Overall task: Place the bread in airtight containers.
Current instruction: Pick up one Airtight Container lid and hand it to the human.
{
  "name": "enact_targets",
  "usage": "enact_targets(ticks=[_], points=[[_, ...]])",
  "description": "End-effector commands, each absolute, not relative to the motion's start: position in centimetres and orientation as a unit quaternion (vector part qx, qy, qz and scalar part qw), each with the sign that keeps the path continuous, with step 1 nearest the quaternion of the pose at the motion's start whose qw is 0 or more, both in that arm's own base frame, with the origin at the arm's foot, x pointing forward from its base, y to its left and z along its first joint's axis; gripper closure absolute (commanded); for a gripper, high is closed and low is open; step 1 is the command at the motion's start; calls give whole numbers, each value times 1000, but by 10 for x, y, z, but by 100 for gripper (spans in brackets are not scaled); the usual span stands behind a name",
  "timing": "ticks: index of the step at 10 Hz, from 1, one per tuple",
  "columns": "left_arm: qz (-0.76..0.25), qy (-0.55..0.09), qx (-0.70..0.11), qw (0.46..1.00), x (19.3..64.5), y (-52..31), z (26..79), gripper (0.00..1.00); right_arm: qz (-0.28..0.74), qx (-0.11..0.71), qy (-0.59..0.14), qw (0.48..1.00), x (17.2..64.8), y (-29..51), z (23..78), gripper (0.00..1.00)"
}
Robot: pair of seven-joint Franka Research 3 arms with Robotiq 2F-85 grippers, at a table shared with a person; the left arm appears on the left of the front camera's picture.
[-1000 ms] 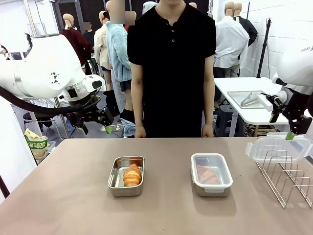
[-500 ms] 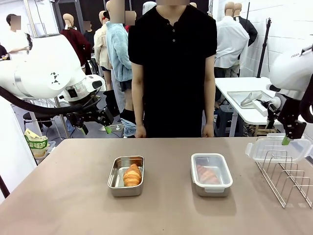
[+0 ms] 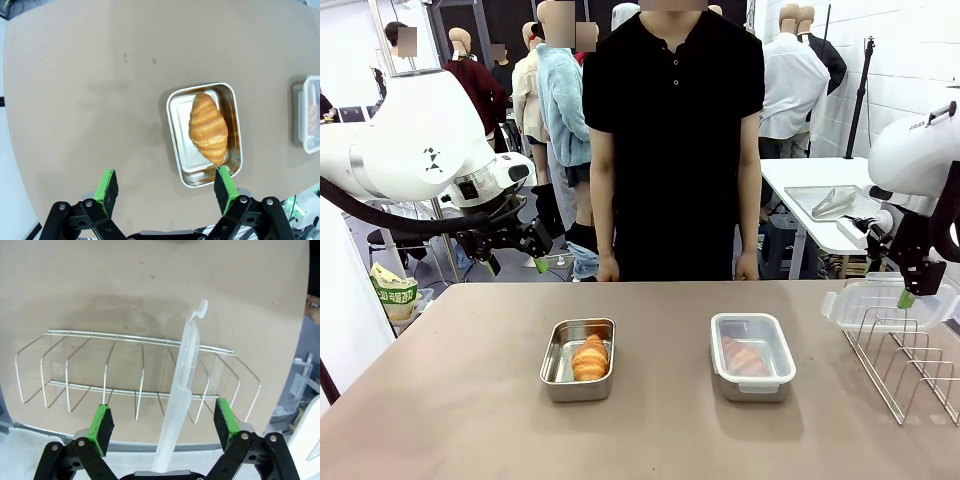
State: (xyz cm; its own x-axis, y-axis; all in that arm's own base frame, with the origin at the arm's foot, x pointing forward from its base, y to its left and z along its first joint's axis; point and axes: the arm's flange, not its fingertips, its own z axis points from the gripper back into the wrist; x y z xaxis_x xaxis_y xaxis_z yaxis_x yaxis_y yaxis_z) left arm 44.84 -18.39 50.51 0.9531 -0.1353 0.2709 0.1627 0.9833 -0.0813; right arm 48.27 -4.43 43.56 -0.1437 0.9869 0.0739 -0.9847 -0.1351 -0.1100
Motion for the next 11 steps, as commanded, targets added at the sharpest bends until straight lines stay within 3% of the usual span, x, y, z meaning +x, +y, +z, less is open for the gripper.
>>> enact_targets(ticks=[1,6,11], points=[[-70,-135,-48,987,451,-183,506,0,751,0,-67,656,479,-45,433,9],[-70,-135,-48,987,451,-183,506,0,753,6,-67,654,481,-46,429,100],[-70,-135,-48,987,451,-183,506,0,751,0,-68,656,481,-47,430,100]])
